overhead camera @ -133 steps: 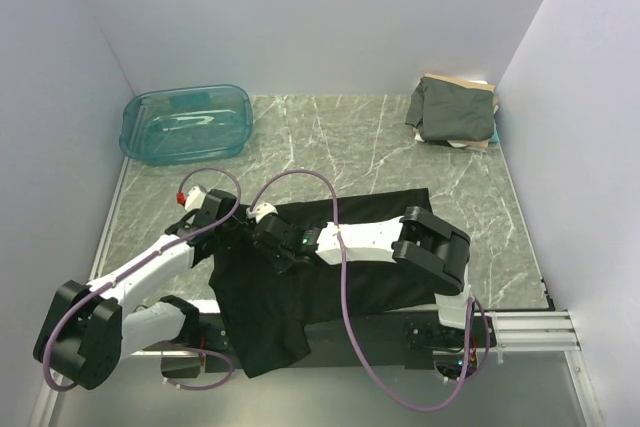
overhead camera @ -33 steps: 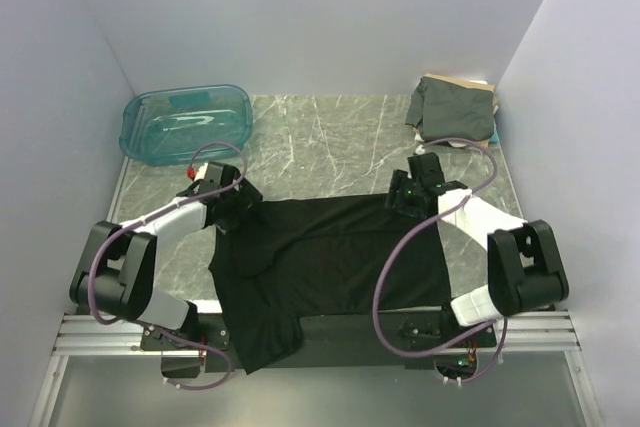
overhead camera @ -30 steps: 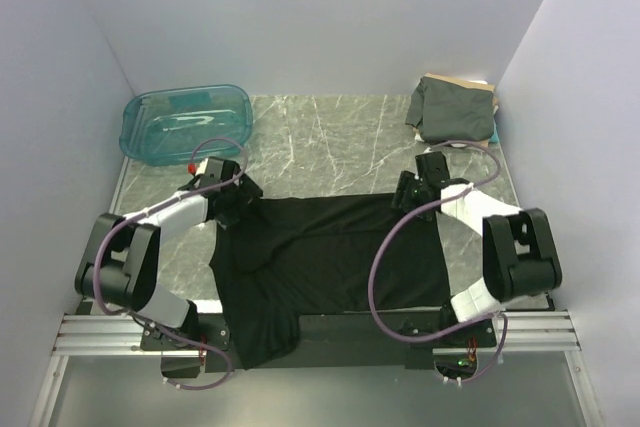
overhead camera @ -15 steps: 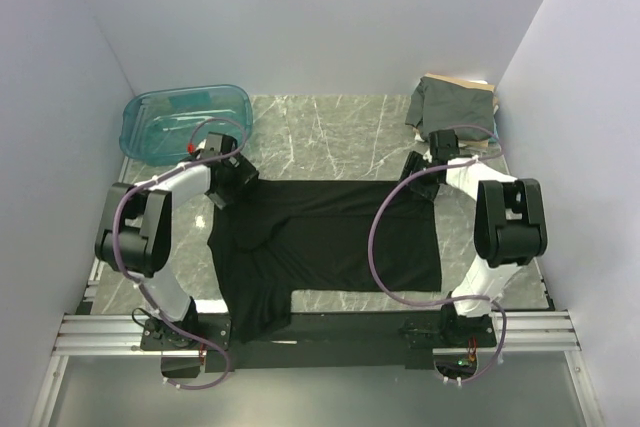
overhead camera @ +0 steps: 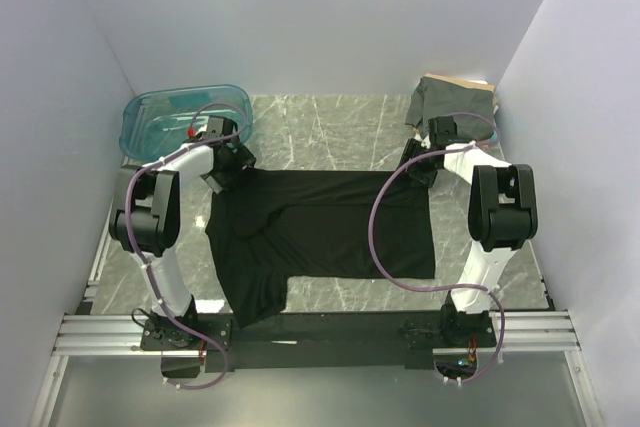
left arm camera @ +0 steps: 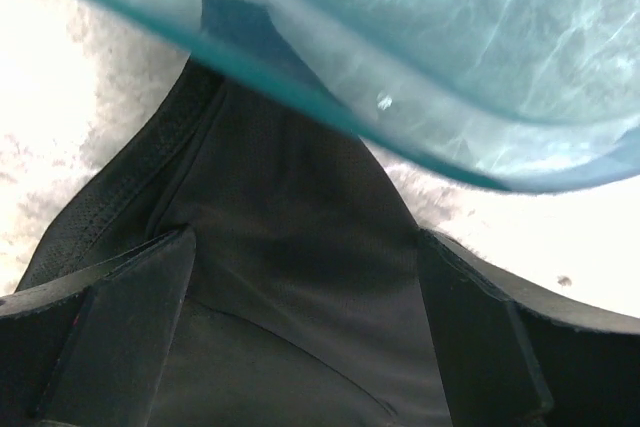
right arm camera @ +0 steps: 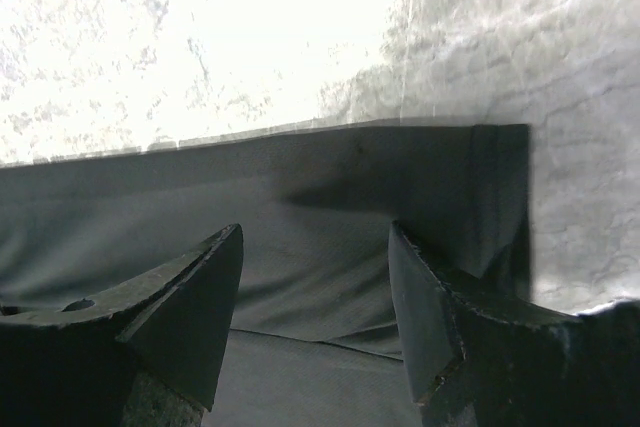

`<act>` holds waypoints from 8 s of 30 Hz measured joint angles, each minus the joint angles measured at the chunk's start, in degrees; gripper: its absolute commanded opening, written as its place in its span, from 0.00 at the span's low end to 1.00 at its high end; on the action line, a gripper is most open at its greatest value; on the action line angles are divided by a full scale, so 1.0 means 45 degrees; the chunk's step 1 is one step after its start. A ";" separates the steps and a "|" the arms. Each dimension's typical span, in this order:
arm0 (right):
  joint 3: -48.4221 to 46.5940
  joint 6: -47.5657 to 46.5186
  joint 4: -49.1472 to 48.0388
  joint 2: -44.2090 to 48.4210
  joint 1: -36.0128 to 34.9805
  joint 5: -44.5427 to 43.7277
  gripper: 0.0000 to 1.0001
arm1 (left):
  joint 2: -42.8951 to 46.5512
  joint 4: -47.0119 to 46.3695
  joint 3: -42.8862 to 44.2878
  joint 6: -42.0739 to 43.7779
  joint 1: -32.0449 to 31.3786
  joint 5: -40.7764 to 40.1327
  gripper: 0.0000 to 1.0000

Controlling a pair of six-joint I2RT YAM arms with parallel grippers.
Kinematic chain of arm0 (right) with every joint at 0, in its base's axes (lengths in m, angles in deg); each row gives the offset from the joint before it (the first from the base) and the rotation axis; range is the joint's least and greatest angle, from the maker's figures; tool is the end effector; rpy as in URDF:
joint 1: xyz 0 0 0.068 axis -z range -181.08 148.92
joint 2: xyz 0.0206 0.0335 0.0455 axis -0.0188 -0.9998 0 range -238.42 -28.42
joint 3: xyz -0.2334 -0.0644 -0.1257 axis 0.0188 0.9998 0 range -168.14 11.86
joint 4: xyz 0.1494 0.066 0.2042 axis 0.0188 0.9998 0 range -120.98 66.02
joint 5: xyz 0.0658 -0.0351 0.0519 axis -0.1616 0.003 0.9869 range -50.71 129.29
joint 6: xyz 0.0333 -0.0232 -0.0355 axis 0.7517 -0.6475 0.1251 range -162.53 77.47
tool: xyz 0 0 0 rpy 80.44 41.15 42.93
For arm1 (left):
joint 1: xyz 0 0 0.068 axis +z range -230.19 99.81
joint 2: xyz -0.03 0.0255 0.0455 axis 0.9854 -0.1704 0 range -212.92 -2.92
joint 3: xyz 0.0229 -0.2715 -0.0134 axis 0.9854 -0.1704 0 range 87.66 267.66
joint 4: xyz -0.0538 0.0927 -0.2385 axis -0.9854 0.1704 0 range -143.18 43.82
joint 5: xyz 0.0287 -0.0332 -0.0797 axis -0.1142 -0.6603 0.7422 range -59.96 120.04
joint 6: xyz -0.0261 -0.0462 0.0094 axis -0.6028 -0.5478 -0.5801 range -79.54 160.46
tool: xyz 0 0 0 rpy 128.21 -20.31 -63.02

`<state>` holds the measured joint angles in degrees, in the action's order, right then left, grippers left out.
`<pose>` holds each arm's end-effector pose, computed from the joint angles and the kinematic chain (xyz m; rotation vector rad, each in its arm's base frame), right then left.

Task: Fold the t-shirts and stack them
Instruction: Fold the tshirt

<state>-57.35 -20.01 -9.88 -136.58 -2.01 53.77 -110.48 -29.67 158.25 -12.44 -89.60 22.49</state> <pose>0.3844 0.0152 0.1630 0.4066 2.6118 0.4721 0.3810 -0.0584 0.1706 -1.0153 2.4227 -0.2095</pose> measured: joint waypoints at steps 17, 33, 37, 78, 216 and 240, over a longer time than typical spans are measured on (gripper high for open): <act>0.1797 -0.0243 -0.0151 0.4580 0.0049 0.0092 0.67 | 0.3128 0.0957 -0.1219 0.0291 -0.0573 -0.0894 0.99; 0.6577 0.0573 -0.0588 0.9908 0.0049 -0.0330 0.68 | 1.0778 0.4095 -0.6776 -0.3376 -0.7155 -0.1472 0.99; 0.6693 0.0588 -0.0748 0.9908 0.0049 -0.0335 0.68 | 1.2065 0.5459 -0.7810 -0.5105 -0.9345 -0.1088 0.98; 0.9981 0.3206 0.2414 1.5703 0.0049 -0.0199 0.71 | 0.8291 0.6504 -0.8034 -0.6785 -1.1963 -0.1239 0.01; 0.4614 0.3789 0.3113 0.7873 0.0078 -0.1336 0.00 | 0.5241 0.3487 -0.1875 0.0097 -0.4381 -0.3439 0.01; 0.4420 0.4172 0.2103 0.6246 0.0491 -0.1593 0.00 | 0.2278 0.1831 -0.0024 0.2807 -0.3439 -0.2861 0.03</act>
<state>-37.46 -1.23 -0.42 -108.48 0.20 46.60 -100.23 -21.43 158.14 0.19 -105.07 9.61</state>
